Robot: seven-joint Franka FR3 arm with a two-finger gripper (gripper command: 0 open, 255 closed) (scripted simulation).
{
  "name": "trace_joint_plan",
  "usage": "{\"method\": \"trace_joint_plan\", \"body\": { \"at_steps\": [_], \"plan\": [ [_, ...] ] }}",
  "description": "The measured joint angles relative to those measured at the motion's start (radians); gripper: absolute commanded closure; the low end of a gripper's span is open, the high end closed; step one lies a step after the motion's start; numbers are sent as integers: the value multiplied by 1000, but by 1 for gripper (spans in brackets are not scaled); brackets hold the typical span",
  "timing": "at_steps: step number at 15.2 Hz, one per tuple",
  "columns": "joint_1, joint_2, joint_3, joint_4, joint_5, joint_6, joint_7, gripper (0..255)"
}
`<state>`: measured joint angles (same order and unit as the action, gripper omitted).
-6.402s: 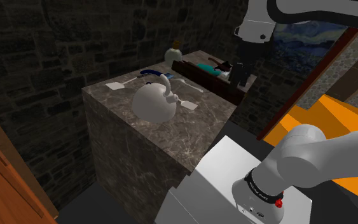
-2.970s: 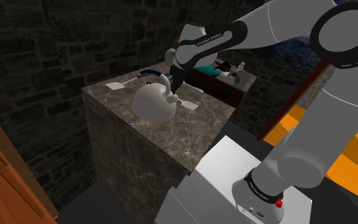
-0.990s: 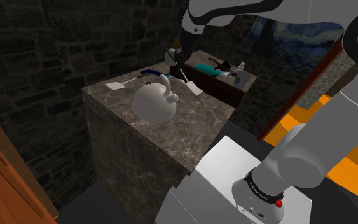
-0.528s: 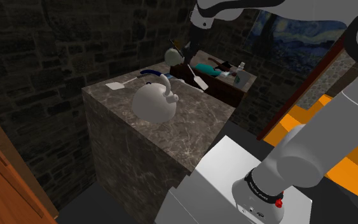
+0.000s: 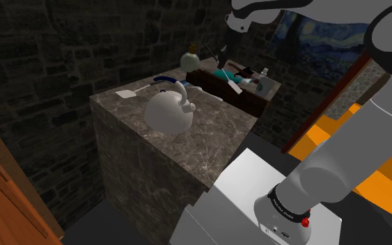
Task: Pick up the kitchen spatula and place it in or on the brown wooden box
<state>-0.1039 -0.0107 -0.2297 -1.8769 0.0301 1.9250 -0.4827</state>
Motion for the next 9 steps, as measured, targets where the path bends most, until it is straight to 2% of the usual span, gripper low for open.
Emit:
{"method": "trace_joint_plan", "body": {
  "at_steps": [6, 9],
  "plan": [
    [-71, 51, -69, 70, 23, -26, -147, 255],
    [-111, 101, -102, 142, 45, -54, -221, 255]
  ]
}}
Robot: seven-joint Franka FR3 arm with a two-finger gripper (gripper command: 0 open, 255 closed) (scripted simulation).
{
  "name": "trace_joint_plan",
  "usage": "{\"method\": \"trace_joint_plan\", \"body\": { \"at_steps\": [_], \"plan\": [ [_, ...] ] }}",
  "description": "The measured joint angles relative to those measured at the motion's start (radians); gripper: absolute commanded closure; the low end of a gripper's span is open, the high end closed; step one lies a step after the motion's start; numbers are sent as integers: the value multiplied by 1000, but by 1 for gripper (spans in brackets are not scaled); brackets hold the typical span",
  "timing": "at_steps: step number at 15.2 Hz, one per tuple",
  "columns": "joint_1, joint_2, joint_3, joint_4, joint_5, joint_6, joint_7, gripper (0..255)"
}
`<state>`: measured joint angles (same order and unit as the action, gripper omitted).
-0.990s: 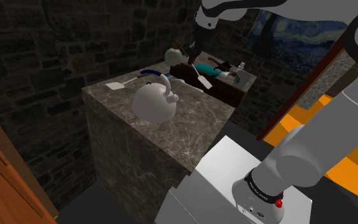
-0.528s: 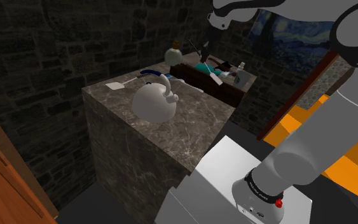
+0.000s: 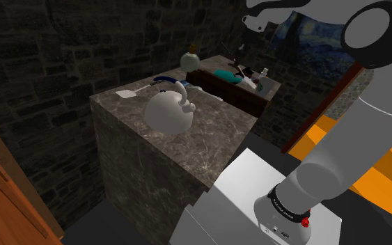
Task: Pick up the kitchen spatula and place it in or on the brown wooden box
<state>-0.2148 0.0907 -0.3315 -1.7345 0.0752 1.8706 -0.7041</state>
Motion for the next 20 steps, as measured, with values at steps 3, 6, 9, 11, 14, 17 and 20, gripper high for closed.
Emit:
{"method": "trace_joint_plan", "body": {
  "at_steps": [3, 6, 9, 11, 14, 17, 20],
  "plan": [
    [-11, 14, -8, -12, 7, 23, -24, 255],
    [-11, 23, -7, -38, 11, 58, -27, 255],
    [-13, 31, -8, -71, 16, 98, -35, 255],
    [-13, 34, -7, -94, 18, 124, -36, 255],
    [-13, 40, -7, -124, 22, 160, -41, 255],
    [-15, 52, -7, -143, 27, 190, -47, 255],
    [-14, 54, -6, -147, 29, 196, -46, 255]
  ]
}}
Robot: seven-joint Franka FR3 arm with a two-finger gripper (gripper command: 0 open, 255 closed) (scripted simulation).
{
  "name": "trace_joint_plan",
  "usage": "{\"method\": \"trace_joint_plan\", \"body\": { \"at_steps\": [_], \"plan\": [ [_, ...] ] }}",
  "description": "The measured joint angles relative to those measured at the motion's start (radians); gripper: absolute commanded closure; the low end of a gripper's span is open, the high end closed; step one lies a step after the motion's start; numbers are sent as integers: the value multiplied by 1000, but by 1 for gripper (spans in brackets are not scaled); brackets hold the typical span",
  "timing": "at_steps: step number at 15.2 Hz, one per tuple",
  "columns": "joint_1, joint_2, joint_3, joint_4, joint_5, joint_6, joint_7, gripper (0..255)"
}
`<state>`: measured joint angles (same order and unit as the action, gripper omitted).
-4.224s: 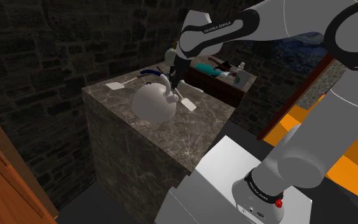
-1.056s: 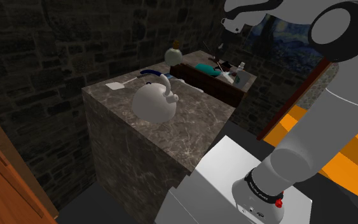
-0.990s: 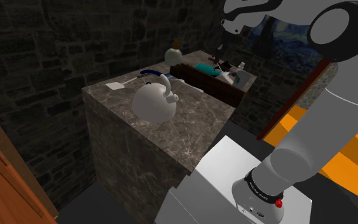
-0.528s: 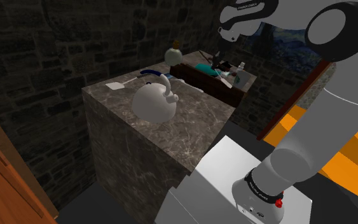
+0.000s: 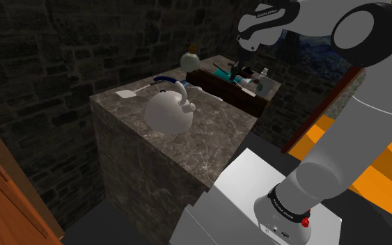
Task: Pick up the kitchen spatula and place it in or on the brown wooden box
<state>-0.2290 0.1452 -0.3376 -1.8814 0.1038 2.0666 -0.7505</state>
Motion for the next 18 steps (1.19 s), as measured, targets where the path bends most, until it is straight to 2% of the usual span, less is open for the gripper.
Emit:
{"method": "trace_joint_plan", "body": {
  "at_steps": [2, 3, 9, 14, 18],
  "plan": [
    [0, 0, 0, -1, 0, 1, 0, 255],
    [0, 0, 0, -1, 0, 1, 0, 0],
    [0, 0, 0, -1, 0, 1, 0, 0],
    [2, -37, -3, 65, -17, -98, 13, 0],
    [0, -37, -4, 81, -18, -115, 12, 0]
  ]
}}
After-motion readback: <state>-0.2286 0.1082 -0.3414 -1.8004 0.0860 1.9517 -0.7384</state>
